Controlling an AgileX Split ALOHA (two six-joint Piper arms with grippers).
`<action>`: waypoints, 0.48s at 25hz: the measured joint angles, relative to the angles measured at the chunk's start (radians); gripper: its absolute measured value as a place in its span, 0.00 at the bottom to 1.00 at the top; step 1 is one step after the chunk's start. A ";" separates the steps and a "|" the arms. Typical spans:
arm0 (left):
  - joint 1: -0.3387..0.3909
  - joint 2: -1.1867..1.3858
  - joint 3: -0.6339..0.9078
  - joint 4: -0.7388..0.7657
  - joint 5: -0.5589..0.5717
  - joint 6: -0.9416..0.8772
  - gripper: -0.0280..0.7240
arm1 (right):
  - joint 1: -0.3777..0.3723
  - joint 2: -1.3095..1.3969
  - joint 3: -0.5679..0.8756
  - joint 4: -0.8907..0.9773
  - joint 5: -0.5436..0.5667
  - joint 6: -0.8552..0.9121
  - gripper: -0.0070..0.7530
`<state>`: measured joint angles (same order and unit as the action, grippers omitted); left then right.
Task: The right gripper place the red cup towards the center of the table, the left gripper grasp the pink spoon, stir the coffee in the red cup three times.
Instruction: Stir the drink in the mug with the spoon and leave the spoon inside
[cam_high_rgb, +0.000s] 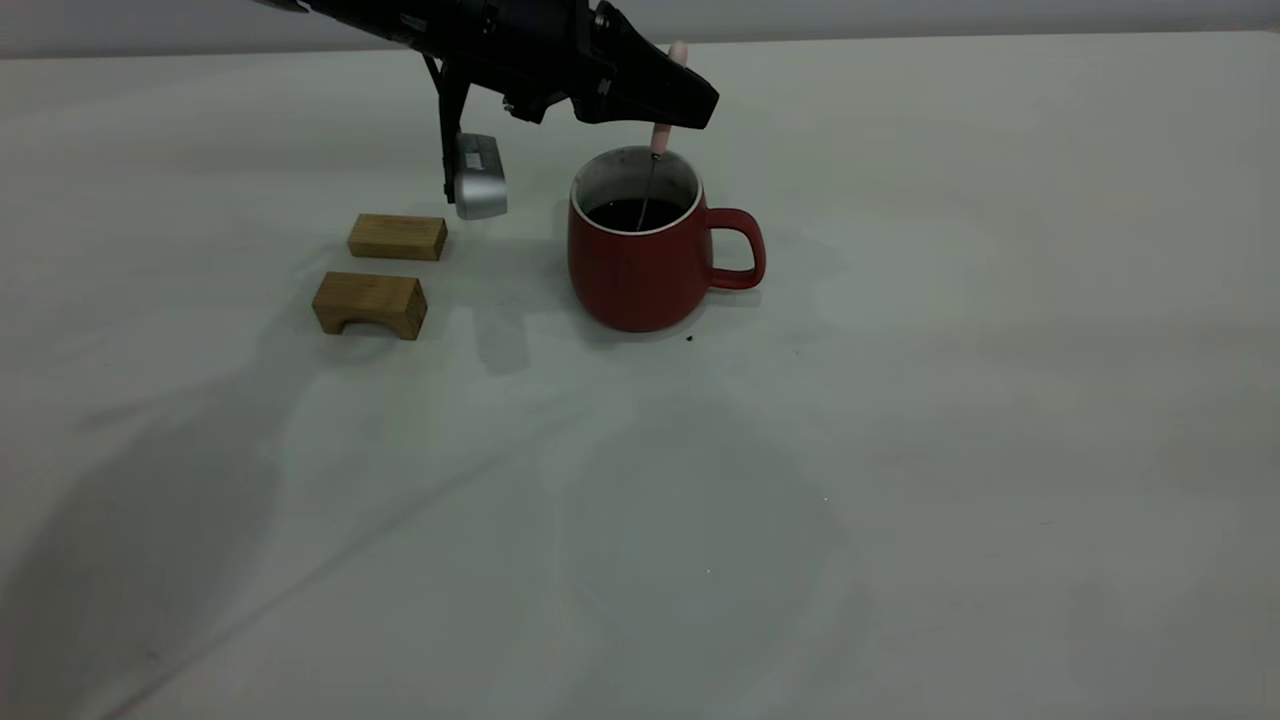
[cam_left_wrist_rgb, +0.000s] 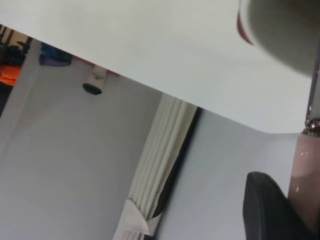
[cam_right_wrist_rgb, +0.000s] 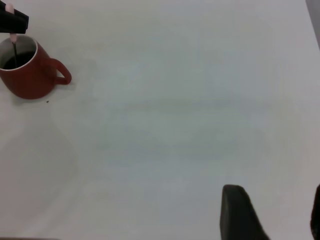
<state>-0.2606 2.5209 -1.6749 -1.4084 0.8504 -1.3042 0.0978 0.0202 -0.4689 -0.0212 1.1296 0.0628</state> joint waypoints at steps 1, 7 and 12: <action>0.000 0.000 0.000 0.001 -0.006 -0.003 0.22 | 0.000 0.000 0.000 0.000 0.000 0.000 0.52; 0.000 0.000 0.000 0.037 -0.018 0.007 0.37 | 0.000 0.000 0.000 0.000 0.000 0.000 0.52; 0.000 -0.017 0.000 0.097 -0.033 0.186 0.65 | 0.000 0.000 0.000 0.000 0.000 0.000 0.52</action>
<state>-0.2606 2.5041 -1.6749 -1.3115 0.8177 -1.1180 0.0978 0.0202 -0.4689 -0.0212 1.1296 0.0628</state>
